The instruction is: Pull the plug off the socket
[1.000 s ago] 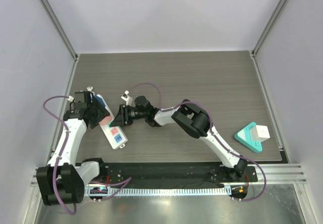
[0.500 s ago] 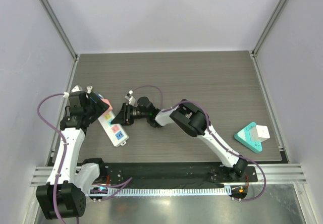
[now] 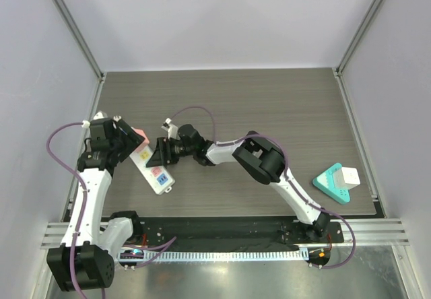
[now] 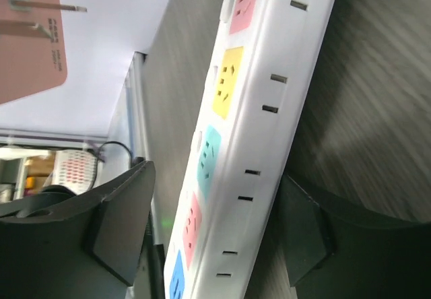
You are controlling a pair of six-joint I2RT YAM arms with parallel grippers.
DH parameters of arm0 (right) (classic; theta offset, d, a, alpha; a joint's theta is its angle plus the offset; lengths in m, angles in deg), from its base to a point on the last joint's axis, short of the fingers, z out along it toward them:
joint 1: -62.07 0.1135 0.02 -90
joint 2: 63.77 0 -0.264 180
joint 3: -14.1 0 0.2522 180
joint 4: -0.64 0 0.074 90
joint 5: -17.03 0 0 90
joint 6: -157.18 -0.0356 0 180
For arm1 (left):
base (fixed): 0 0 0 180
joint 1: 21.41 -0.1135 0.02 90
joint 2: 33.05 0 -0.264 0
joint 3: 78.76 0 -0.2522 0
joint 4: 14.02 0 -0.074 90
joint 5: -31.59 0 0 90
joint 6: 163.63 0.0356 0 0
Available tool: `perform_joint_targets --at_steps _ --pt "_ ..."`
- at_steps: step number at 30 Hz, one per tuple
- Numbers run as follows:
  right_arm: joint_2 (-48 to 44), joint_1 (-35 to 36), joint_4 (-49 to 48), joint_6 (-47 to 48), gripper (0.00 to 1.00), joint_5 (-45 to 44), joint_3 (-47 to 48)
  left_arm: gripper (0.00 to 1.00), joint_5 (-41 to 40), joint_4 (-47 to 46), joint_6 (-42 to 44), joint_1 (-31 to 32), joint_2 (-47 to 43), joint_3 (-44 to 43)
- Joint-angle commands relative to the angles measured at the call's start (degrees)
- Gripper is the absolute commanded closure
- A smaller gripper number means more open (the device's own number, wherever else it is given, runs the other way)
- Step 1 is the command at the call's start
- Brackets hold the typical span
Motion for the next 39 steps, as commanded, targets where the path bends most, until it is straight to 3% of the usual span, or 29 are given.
perform_joint_targets --at_steps 1,8,12,16,21,27,35,39 --pt "-5.75 -2.13 6.64 10.62 0.24 -5.30 -2.41 1.00 1.17 0.21 -0.78 -0.06 0.90 -3.68" --pt "-14.36 -6.62 6.63 16.24 0.18 -12.23 -11.11 1.00 3.89 0.22 -2.36 0.99 2.84 -4.47" --pt "-18.84 -8.90 7.09 18.45 0.14 -17.68 -16.19 1.00 2.23 -0.57 -2.97 6.77 5.12 -5.44" --pt "-22.88 -13.91 1.82 14.94 0.15 -21.64 -23.84 1.00 -1.11 -2.33 -4.73 13.37 8.72 -7.46" --pt "-28.76 -23.12 -9.34 8.79 0.16 -23.40 -36.39 1.00 -6.66 -5.74 -5.35 24.00 17.06 -11.94" --pt "-36.23 -29.91 -16.82 7.02 0.17 -26.56 -47.05 1.00 5.63 -21.01 -10.87 25.87 29.43 -11.94" --pt "-42.84 -32.46 -16.39 10.36 0.17 -30.35 -51.98 1.00 2.48 -27.28 -14.22 29.65 48.88 -24.40" --pt "-41.44 -32.55 -17.17 10.27 0.17 -29.30 -51.37 1.00 2.31 -36.59 -18.08 30.00 55.91 -26.88"
